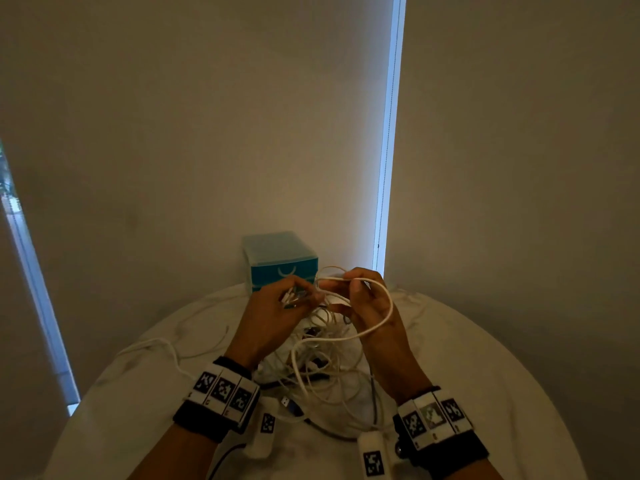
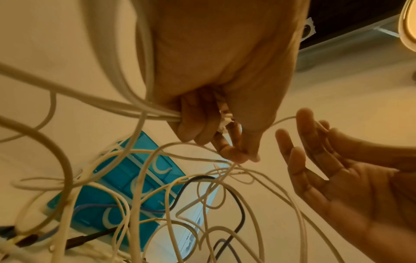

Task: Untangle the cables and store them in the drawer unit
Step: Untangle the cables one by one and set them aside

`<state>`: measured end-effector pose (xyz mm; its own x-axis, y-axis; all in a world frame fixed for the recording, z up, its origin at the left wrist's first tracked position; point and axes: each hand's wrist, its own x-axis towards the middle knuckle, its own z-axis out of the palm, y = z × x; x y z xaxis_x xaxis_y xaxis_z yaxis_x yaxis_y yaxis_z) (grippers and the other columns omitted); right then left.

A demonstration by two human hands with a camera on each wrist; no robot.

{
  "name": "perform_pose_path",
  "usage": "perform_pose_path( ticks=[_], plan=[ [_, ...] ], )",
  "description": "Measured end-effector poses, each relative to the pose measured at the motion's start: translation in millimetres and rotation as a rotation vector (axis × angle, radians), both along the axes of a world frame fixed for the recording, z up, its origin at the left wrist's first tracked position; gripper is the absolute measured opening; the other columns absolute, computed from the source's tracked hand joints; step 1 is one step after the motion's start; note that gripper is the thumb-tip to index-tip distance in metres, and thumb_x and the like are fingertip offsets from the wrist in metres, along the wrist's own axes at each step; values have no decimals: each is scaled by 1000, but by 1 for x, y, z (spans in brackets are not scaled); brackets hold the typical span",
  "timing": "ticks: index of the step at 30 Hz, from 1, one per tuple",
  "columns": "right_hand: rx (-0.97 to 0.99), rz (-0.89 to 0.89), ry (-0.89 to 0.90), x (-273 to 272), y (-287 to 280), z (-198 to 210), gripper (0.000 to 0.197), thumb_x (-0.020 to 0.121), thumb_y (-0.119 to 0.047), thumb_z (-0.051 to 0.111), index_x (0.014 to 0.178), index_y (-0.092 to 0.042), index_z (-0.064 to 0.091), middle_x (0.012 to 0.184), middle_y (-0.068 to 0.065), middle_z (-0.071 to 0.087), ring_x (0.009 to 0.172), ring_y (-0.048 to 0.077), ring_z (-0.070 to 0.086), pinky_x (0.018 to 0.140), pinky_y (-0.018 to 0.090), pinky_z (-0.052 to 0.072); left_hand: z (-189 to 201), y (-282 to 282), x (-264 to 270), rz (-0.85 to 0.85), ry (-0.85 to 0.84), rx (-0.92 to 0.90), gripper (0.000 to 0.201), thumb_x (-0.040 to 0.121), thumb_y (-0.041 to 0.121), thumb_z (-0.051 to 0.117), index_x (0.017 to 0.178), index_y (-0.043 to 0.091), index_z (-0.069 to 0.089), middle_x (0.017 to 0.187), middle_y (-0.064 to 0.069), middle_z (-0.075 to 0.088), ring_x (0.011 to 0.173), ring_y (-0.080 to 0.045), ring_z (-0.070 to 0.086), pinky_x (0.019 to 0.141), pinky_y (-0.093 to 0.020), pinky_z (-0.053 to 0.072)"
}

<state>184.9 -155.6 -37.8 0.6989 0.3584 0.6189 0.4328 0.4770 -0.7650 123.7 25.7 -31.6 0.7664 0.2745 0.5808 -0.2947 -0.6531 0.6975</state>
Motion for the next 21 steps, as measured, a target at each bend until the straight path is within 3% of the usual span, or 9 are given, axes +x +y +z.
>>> perform_pose_path(
  ticks=[2,4,6,10,11,13,15,18,21],
  plan=[
    [-36,33,-22,-2,2,-3,44,104,-53,56,135,-23,55,132,14,73,121,32,73,99,46,61,-1,2,2,8,-38,-20,9,94,39,79,96,30,77,98,16,77,97,0,71,78,-10,49],
    [-166,5,-71,3,6,-13,47,97,-63,64,136,-41,51,136,5,71,123,24,71,100,38,59,-2,5,3,15,-69,-60,14,96,39,77,94,26,75,97,12,77,97,-3,71,83,-22,55],
    [-379,-51,-99,12,7,-26,38,103,-50,64,135,-41,46,133,-8,71,125,14,69,100,33,57,1,7,3,29,-116,-172,20,98,38,75,91,19,72,96,5,78,98,-11,74,86,-34,59],
    [-819,-71,77,31,0,-45,37,105,-46,62,134,-36,42,127,-15,56,113,5,58,90,21,52,19,16,-2,135,-379,-471,17,101,26,72,91,12,70,97,0,77,97,-18,73,89,-36,60],
    [-836,-73,149,36,0,-49,40,102,-49,65,133,-36,42,127,-12,59,112,6,59,94,27,54,21,20,-4,156,-449,-490,14,101,27,71,92,17,70,97,-2,77,94,-20,72,90,-41,59],
    [-780,-156,238,45,2,-54,39,95,-54,72,124,-35,54,130,-7,67,114,12,66,101,38,57,24,22,-8,130,-535,-510,13,103,32,69,95,23,69,96,-4,78,74,-19,63,75,-41,50],
    [-633,-308,236,43,3,-51,26,94,-46,77,112,-31,66,118,-8,72,109,11,68,94,33,58,24,16,-7,87,-527,-500,14,105,33,67,98,21,68,95,-5,79,65,-11,55,68,-33,41],
    [-369,-482,93,31,-2,-35,17,91,-32,84,104,-30,73,93,-10,71,90,5,68,77,18,52,27,3,-6,12,-489,-409,16,105,21,67,98,6,67,92,-9,79,78,-16,71,78,-35,54],
    [-359,-327,-60,16,1,-23,21,91,-33,84,111,-34,76,87,-8,72,78,3,67,72,17,54,30,-17,-15,-138,-361,-289,15,102,21,69,99,6,73,98,-7,79,100,-22,76,92,-34,58]
  ],
)
